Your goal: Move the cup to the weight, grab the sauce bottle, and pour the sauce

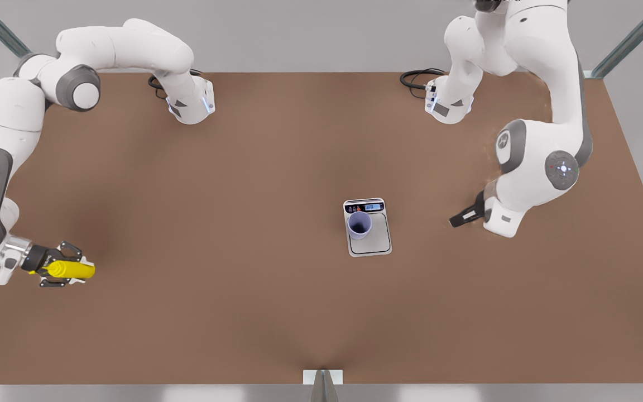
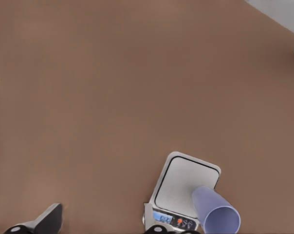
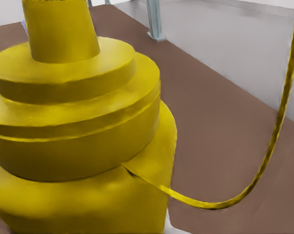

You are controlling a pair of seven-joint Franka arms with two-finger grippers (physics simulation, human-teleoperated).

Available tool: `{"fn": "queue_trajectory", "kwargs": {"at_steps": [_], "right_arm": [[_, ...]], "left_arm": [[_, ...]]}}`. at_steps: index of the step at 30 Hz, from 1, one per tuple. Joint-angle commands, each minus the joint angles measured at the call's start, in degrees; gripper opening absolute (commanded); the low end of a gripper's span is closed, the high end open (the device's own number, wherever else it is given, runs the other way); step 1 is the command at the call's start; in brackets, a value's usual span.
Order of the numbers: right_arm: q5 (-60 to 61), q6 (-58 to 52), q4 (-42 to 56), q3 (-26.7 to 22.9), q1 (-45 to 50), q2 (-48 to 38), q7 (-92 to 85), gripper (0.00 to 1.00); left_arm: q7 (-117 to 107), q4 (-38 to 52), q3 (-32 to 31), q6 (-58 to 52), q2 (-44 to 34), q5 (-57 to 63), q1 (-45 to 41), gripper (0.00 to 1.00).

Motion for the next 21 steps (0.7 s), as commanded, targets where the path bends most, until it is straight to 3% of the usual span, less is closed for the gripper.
{"fn": "queue_trajectory", "kwargs": {"at_steps": [1,2,3,4,5,7,10,16,21], "right_arm": [[-0.11,0.78,0.00,-0.03,0.93,-0.37,0.88,0.56],[-1.25,3.33,-0.09,-0.03,4.18,-1.69,4.48,0.56],[-4.58,6.75,-0.35,-0.03,8.48,-4.67,10.53,0.56],[-6.96,9.04,-0.35,-0.03,12.70,-6.08,15.20,0.56],[-8.63,11.06,-0.44,-0.12,15.25,-6.87,17.48,0.56],[-19.17,15.46,-0.70,-0.12,25.35,-10.04,29.86,0.56],[-37.64,23.99,-3.08,0.14,40.74,-12.24,54.57,0.56],[-67.78,23.73,-2.46,-0.03,65.00,-11.89,79.89,0.56],[-82.81,16.43,-2.72,-0.03,68.96,-11.62,81.92,0.56]], "left_arm": [[2.92,0.00,2.41,-0.64,-0.14,-0.07,-0.23,1.00],[11.80,0.00,9.62,-0.56,-0.14,0.37,0.03,1.00],[19.26,0.17,12.79,-0.12,1.88,0.19,2.04,1.00],[22.87,1.48,5.81,-0.29,1.53,0.37,13.34,1.00],[23.68,3.68,-7.26,-1.00,-0.65,0.81,26.50,1.00],[24.03,3.95,-30.67,-4.58,-7.34,11.78,38.33,1.00],[14.36,15.64,-40.38,-11.63,-5.68,13.99,39.49,1.00],[14.10,16.26,-40.56,-10.93,-3.83,14.87,39.67,1.00],[7.85,20.92,-40.91,-10.40,-1.28,16.89,35.19,1.00]]}}
